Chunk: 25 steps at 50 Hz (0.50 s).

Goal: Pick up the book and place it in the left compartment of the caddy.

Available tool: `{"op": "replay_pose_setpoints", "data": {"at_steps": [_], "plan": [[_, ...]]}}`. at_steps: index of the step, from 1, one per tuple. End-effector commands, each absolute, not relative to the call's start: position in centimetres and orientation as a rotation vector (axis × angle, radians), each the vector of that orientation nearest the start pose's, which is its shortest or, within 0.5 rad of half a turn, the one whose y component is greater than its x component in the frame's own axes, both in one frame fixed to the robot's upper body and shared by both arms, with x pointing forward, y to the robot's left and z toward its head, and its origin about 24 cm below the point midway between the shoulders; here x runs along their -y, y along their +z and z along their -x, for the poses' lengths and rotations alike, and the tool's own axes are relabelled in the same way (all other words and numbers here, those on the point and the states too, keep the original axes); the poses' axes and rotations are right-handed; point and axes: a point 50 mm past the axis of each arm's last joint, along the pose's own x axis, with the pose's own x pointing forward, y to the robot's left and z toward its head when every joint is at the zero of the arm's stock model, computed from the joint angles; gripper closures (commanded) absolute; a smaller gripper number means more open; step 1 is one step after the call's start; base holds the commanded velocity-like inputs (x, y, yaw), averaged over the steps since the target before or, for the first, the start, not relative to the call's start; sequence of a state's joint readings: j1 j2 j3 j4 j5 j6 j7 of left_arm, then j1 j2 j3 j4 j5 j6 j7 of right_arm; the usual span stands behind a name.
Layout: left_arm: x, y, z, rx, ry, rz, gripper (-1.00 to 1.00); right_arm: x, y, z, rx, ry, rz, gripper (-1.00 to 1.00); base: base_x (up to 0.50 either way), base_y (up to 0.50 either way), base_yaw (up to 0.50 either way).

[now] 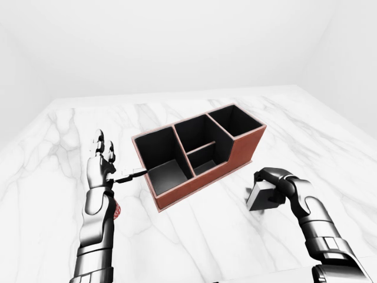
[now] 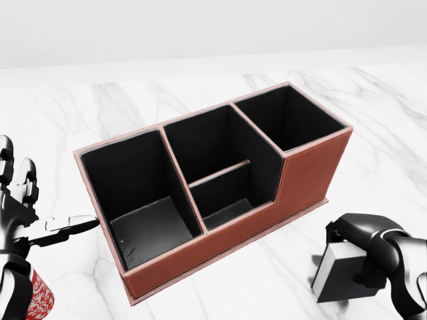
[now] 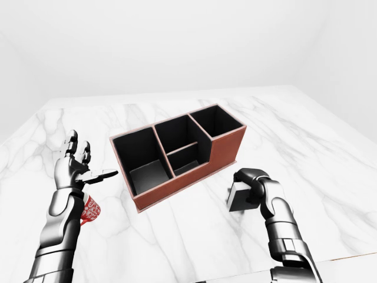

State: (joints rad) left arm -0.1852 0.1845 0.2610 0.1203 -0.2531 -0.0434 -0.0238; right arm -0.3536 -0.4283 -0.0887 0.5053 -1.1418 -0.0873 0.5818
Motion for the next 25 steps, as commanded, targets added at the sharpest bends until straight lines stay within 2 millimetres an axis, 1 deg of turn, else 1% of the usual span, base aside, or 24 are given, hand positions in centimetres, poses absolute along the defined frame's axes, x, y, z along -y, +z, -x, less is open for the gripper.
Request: {"op": "replay_pose_setpoints", "data": {"at_steps": [1, 16, 17, 18, 25], "plan": [[-23.7, 7.9, -28.1, 0.156, 0.199, 0.099, -1.0, 26.1, 1.1, -29.0, -0.655, 0.486, 1.442, 1.0, 0.0, 0.0, 0.0], [-23.7, 7.9, -28.0, 0.155, 0.198, 0.101, -1.0, 26.0, 1.1, -29.0, -0.652, 0.485, 1.435, 1.0, 0.0, 0.0, 0.0], [-23.7, 7.8, -28.0, 0.156, 0.197, 0.1, -1.0, 26.0, 1.3, -29.1, -0.646, 0.484, 1.433, 1.0, 0.0, 0.0, 0.0], [-23.5, 7.8, -28.0, 0.154, 0.192, 0.101, -1.0, 25.7, 2.5, -29.4, -0.606, 0.47, 1.426, 1.0, 0.0, 0.0, 0.0], [-23.5, 7.6, -28.0, 0.151, 0.193, 0.103, -1.0, 25.1, 4.1, -29.5, -0.556, 0.469, 1.412, 1.0, 0.0, 0.0, 0.0]]}}
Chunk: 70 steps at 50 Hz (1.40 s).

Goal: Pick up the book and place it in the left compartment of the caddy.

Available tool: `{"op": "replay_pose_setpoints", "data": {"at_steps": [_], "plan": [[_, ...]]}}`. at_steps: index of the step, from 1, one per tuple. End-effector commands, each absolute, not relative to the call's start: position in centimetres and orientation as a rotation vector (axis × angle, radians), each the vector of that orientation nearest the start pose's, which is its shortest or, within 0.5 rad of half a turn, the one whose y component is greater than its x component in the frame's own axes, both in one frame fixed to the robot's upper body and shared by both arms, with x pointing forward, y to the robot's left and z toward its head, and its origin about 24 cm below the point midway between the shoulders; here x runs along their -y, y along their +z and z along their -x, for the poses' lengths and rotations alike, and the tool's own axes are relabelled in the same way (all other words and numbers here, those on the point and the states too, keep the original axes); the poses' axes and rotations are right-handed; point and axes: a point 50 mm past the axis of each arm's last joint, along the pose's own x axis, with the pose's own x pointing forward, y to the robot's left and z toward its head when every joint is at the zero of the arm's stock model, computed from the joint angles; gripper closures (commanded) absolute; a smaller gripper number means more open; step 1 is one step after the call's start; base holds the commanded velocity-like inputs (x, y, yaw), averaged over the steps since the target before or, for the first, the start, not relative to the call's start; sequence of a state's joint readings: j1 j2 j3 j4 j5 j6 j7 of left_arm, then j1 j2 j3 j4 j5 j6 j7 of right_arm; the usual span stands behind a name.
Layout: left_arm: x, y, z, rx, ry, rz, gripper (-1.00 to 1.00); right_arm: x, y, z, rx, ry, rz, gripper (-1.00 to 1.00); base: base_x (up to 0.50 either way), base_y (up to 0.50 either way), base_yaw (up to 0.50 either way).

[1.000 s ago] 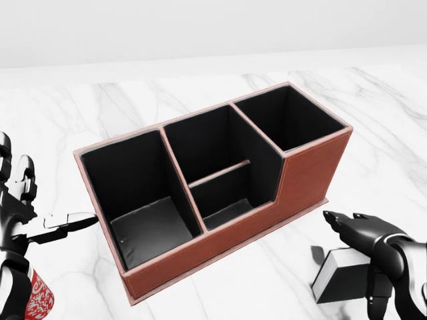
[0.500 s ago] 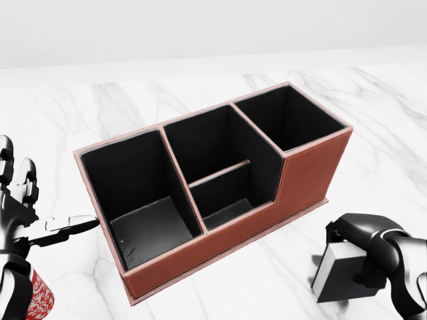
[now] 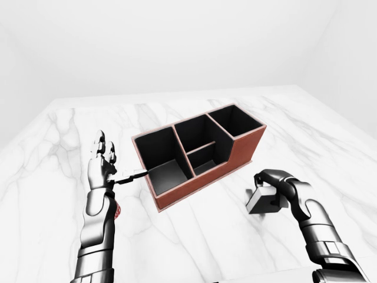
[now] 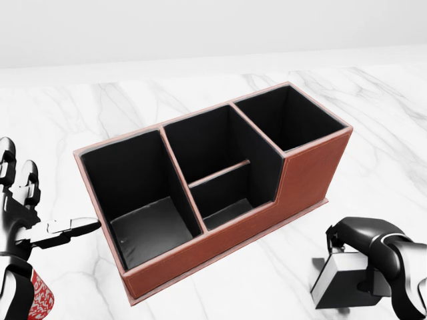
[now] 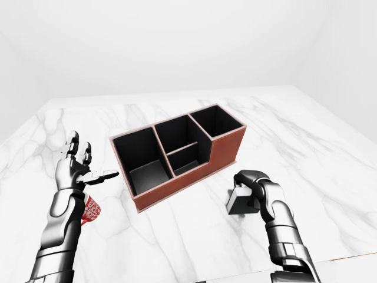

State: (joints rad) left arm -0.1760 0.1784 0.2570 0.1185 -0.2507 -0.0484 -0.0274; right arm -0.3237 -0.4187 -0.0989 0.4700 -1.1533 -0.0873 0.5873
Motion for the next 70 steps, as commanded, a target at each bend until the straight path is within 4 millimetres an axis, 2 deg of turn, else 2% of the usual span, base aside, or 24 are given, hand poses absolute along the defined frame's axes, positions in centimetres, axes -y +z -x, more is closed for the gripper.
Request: {"op": "replay_pose_setpoints", "data": {"at_steps": [1, 7, 17, 22, 27, 29, 34, 48, 57, 70], "plan": [[-23.5, 7.6, -28.0, 0.151, 0.193, 0.103, -1.0, 25.1, 4.1, -29.5, -0.555, 0.469, 1.412, 1.0, 0.0, 0.0, 0.0], [-23.6, 7.7, -28.0, 0.153, 0.192, 0.105, -1.0, 24.4, 5.5, -29.4, -0.498, 0.458, 1.41, 1.0, 0.0, 0.0, 0.0], [-23.7, 7.8, -27.9, 0.156, 0.191, 0.11, -1.0, 23.4, 9.5, -30.1, -0.328, 0.364, 1.442, 1.0, 0.0, 0.0, 0.0], [-23.8, 7.7, -27.9, 0.156, 0.192, 0.112, -1.0, 22.6, 12.3, -30.1, -0.203, 0.302, 1.463, 1.0, 0.0, 0.0, 0.0], [-23.9, 7.7, -27.8, 0.157, 0.191, 0.115, -1.0, 21.9, 14.1, -29.9, -0.12, 0.268, 1.469, 1.0, 0.0, 0.0, 0.0], [-23.9, 7.7, -27.8, 0.157, 0.191, 0.115, -1.0, 21.9, 14.1, -29.9, -0.119, 0.268, 1.469, 1.0, 0.0, 0.0, 0.0], [-24.0, 7.5, -27.7, 0.155, 0.195, 0.123, -1.0, 20.5, 15.9, -29.7, -0.007, 0.25, 1.459, 1.0, 0.0, 0.0, 0.0], [-24.3, 7.7, -27.4, 0.162, 0.202, 0.136, -1.0, 16.4, 19.2, -30.3, 0.212, 0.276, 1.425, 1.0, 0.0, 0.0, 0.0], [-24.5, 7.7, -27.5, 0.163, 0.207, 0.138, -1.0, 14.4, 19.3, -30.7, 0.259, 0.325, 1.405, 1.0, 0.0, 0.0, 0.0], [-24.7, 7.8, -27.3, 0.165, 0.215, 0.127, -1.0, 10.0, 20.2, -31.7, 0.356, 0.433, 1.339, 1.0, 0.0, 0.0, 0.0]]}}
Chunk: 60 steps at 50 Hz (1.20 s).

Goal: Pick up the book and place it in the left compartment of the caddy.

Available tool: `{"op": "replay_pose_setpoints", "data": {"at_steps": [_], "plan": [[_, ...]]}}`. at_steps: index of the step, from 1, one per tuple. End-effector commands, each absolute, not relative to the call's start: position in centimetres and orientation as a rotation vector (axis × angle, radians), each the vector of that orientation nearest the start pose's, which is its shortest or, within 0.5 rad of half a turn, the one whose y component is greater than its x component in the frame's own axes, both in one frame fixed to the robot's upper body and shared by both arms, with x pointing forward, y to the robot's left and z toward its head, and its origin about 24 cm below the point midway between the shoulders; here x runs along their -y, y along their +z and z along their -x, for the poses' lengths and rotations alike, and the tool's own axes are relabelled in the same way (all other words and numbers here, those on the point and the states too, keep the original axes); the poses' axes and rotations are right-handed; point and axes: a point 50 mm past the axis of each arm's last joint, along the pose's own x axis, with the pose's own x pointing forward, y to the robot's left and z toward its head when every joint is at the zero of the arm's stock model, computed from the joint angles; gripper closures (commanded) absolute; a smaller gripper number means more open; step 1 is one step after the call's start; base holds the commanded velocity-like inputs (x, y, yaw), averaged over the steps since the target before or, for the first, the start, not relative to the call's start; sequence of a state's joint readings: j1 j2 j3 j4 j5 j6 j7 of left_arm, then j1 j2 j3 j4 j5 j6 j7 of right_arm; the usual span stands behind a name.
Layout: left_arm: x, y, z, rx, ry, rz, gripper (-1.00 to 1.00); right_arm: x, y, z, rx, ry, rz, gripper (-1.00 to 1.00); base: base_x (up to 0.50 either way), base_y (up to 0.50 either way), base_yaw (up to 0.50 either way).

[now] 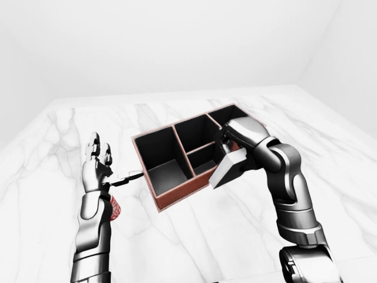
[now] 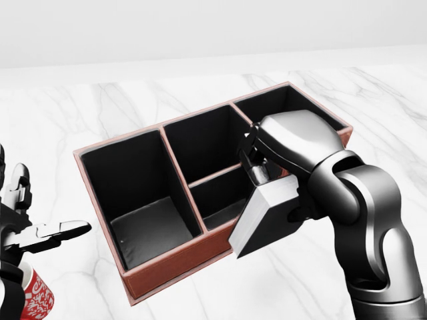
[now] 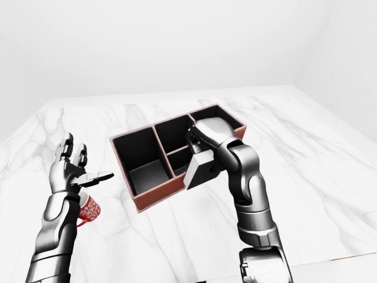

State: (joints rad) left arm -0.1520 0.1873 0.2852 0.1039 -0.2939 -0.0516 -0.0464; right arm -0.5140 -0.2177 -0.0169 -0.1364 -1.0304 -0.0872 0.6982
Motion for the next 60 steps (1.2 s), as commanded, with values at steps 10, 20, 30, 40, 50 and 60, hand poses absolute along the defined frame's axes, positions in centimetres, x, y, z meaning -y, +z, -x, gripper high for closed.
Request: {"op": "replay_pose_setpoints", "data": {"at_steps": [10, 20, 30, 40, 50, 60], "plan": [[-24.8, 7.8, -27.3, 0.166, 0.217, 0.13, -1.0, 7.3, 21.4, -32.3, 0.418, 0.485, 1.314, 1.0, 0.0, 0.0, 0.0], [-24.8, 7.5, -27.1, 0.16, 0.218, 0.137, -1.0, 5.0, 21.9, -32.1, 0.473, 0.544, 1.265, 1.0, 0.0, 0.0, 0.0], [-25.0, 7.2, -27.0, 0.156, 0.224, 0.141, -1.0, 3.1, 21.0, -32.0, 0.466, 0.619, 1.231, 1.0, 0.0, 0.0, 0.0], [-25.0, 6.9, -27.0, 0.15, 0.223, 0.147, -1.0, 1.9, 20.9, -32.4, 0.519, 0.558, 1.187, 1.0, 0.0, 0.0, 0.0], [-25.2, 6.5, -27.0, 0.139, 0.229, 0.154, -1.0, 0.7, 21.5, -32.6, 0.582, 0.51, 1.13, 1.0, 0.0, 0.0, 0.0], [-25.4, 6.1, -27.0, 0.121, 0.232, 0.163, -1.0, 0.2, 21.4, -33.4, 0.619, 0.404, 1.143, 1.0, 0.0, 0.0, 0.0]]}}
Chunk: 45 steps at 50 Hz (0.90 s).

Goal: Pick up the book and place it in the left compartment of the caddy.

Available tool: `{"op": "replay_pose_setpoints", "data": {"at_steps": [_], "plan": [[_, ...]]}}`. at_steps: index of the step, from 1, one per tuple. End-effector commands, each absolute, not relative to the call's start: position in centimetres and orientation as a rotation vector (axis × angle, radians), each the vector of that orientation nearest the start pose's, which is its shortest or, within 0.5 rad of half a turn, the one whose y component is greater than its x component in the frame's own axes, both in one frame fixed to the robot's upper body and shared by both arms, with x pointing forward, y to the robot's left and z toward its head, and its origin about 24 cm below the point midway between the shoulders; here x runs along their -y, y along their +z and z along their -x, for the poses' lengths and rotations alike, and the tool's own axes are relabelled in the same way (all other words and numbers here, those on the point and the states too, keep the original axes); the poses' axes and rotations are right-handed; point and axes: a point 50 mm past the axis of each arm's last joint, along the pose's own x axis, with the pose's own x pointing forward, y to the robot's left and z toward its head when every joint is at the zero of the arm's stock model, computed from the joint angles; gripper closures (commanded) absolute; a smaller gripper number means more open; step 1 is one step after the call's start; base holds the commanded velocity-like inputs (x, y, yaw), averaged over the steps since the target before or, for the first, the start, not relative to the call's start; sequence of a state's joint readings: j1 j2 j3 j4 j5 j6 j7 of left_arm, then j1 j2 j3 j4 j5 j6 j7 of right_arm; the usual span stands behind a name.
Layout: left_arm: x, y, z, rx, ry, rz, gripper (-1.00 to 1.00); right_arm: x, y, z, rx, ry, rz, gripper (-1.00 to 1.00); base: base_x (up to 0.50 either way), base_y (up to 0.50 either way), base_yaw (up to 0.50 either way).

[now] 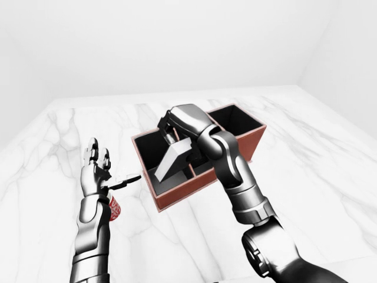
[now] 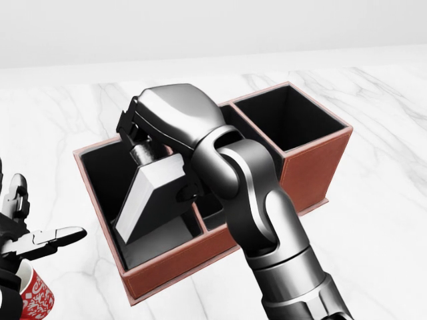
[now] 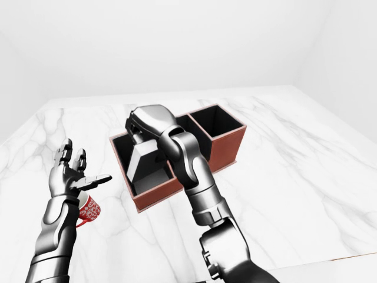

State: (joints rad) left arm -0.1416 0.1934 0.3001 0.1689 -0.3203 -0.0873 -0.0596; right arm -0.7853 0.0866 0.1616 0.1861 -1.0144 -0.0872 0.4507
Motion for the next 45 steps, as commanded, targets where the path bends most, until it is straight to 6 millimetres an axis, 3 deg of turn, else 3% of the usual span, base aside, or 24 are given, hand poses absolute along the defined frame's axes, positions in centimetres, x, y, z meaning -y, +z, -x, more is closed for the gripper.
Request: {"op": "replay_pose_setpoints", "data": {"at_steps": [1, 10, 26, 45], "plan": [[-25.4, 6.1, -27.0, 0.121, 0.232, 0.163, -1.0, 0.2, 21.4, -33.4, 0.618, 0.404, 1.143, 1.0, 0.0, 0.0, 0.0], [-25.7, 5.7, -26.9, 0.106, 0.24, 0.171, -1.0, 0.2, 20.1, -34.5, 0.641, 0.272, 1.207, 1.0, 0.0, 0.0, 0.0], [-25.8, 5.1, -26.7, 0.086, 0.246, 0.183, -1.0, -1.8, 19.5, -34.2, 0.647, 0.314, 1.24, 1.0, 0.0, 0.0, 0.0], [-26.3, 4.9, -26.4, 0.079, 0.255, 0.198, -1.0, -1.6, 16.3, -35.6, 0.573, 0.31, 1.317, 1.0, 0.0, 0.0, 0.0]]}}
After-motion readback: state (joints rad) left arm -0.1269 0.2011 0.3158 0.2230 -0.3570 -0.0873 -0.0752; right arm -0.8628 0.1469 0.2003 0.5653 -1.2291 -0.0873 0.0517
